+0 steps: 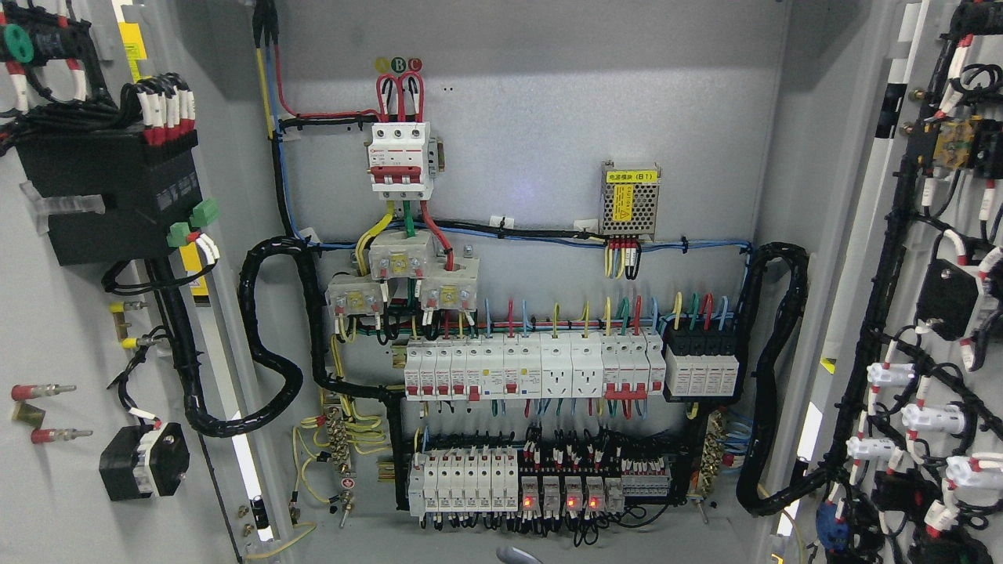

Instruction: Open door with both hands

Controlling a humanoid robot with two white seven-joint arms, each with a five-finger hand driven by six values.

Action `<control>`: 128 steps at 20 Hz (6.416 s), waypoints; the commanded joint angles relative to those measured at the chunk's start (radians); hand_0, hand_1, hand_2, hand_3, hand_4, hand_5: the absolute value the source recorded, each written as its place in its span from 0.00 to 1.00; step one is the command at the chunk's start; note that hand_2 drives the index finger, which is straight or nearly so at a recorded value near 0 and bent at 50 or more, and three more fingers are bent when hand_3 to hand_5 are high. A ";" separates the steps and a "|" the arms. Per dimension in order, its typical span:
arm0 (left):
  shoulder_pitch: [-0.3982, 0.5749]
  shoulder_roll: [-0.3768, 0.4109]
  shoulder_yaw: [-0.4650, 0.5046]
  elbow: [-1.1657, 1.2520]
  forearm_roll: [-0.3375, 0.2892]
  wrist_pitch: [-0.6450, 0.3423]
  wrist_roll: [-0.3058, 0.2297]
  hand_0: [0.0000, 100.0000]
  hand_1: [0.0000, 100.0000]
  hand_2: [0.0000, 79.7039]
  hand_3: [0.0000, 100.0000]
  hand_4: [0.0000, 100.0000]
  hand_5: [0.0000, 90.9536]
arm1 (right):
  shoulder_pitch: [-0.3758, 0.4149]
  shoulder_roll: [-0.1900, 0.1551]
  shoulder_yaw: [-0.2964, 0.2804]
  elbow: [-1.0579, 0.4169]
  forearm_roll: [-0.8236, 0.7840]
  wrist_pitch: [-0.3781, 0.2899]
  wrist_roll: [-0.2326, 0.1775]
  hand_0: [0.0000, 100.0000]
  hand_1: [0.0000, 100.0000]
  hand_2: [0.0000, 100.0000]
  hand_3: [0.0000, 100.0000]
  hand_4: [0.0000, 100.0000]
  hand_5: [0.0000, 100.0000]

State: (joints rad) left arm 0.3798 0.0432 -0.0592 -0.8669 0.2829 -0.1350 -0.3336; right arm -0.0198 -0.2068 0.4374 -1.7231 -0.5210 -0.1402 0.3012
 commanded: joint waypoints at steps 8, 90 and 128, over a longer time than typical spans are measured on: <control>0.304 0.096 0.058 -1.032 0.002 -0.086 -0.054 0.25 0.25 0.13 0.21 0.05 0.00 | 0.350 -0.094 -0.279 -0.360 0.124 -0.117 -0.043 0.21 0.11 0.00 0.00 0.00 0.00; 0.016 0.336 0.723 -0.903 0.556 -0.046 -0.441 0.00 0.18 0.15 0.23 0.09 0.00 | 0.414 -0.137 -0.666 -0.349 -0.085 -0.423 -0.090 0.21 0.11 0.00 0.00 0.00 0.00; -0.137 0.492 0.722 -0.646 0.615 0.041 -0.499 0.00 0.19 0.18 0.28 0.12 0.00 | 0.462 -0.103 -0.773 -0.312 -0.131 -0.427 -0.090 0.21 0.11 0.00 0.00 0.00 0.00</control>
State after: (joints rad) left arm 0.2594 0.5060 0.6619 -1.5637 0.8967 -0.0948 -0.8315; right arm 0.4393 -0.3178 -0.3200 -2.0391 -0.6330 -0.5673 0.2119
